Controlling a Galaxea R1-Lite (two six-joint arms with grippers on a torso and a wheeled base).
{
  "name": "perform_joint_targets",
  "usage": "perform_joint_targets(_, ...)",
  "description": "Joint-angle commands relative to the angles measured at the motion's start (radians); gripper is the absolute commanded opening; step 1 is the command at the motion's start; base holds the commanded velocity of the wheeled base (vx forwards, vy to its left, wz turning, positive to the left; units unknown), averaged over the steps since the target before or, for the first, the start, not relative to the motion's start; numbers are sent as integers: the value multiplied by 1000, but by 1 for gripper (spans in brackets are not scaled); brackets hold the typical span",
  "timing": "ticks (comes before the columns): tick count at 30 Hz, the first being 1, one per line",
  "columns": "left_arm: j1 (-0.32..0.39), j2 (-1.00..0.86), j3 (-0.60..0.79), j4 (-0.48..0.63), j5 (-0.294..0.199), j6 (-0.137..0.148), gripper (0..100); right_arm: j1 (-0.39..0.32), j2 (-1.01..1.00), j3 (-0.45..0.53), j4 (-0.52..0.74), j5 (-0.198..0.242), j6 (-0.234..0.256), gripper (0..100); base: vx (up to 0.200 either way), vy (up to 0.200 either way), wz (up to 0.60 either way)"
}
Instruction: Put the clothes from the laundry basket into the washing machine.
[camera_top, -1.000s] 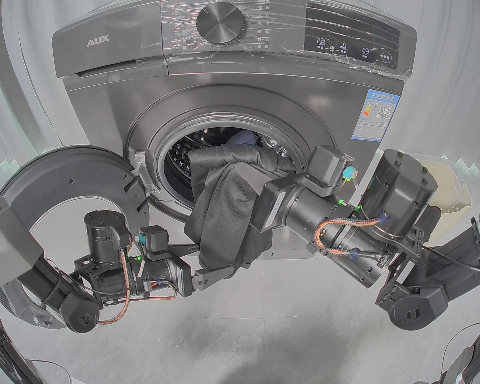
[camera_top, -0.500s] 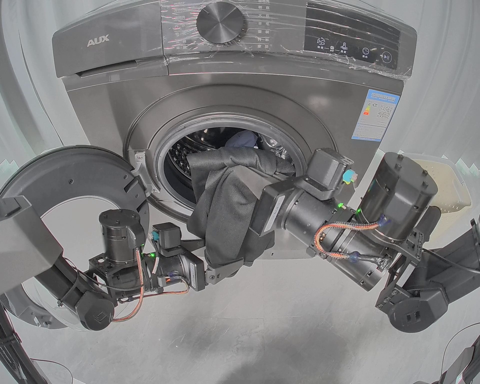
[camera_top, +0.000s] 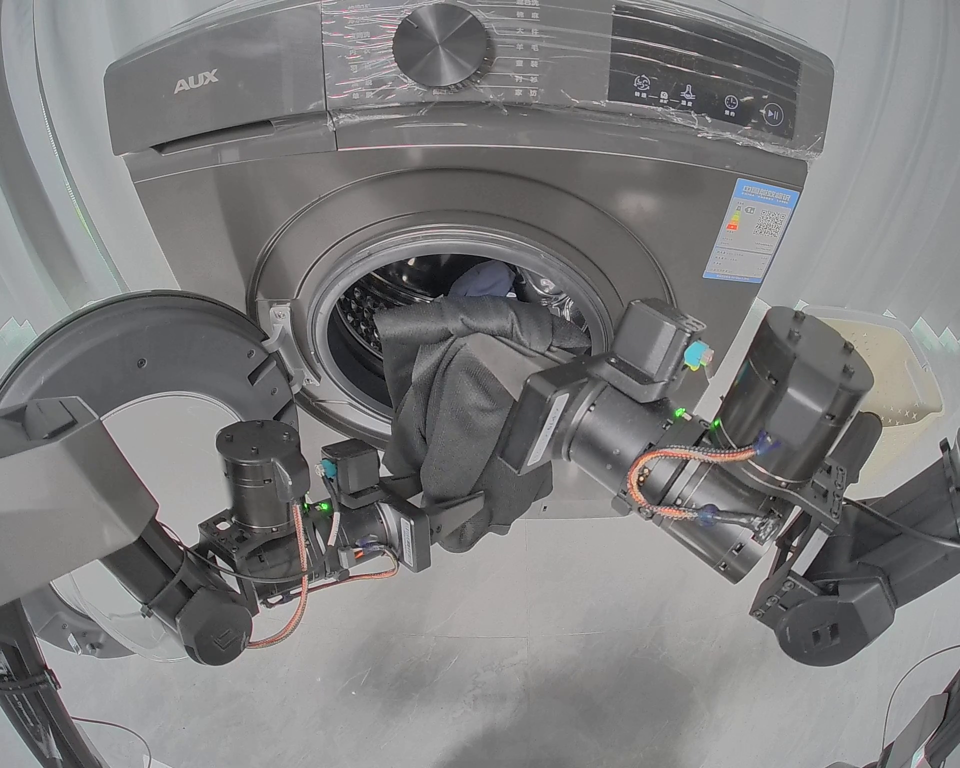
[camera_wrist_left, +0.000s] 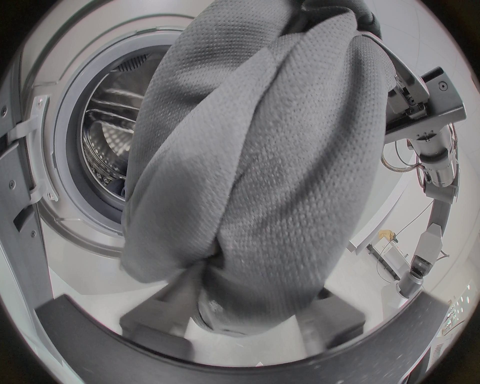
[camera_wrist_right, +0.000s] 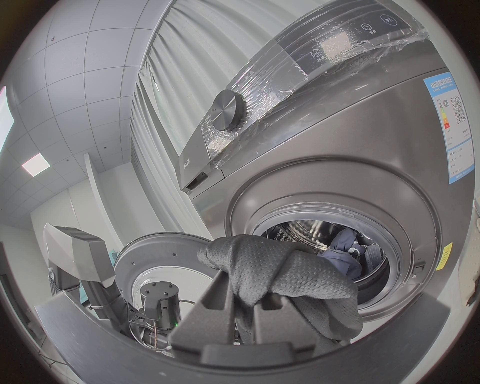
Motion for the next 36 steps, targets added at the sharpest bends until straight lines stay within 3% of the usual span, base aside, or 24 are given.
perform_joint_targets(1,-22,26,18,-43,16,0,0,-1,4,2,0,0,1,0,0,0,0)
perform_joint_targets(13,-157,-138,265,-230,10,4,0,-52,45,5,0,2,-7,0,0,0,0)
perform_joint_targets(19,-158,-234,323,-342,9,10,0,-57,62,17,0,3,-7,0,0,0,0)
perform_joint_targets(26,-154,-277,297,-345,-5,1,0,-54,71,57,-21,3,-9,0,0,0,0)
perform_joint_targets(27,-152,-277,292,-345,-5,1,0,-54,71,71,-27,3,-9,100,0,0,0)
perform_joint_targets(33,-129,-276,243,-344,-1,-6,0,-58,50,120,-23,2,-10,100,0,0,0)
perform_joint_targets(36,-74,-268,190,-344,10,-22,0,-72,15,179,-12,3,-24,100,0,0,0)
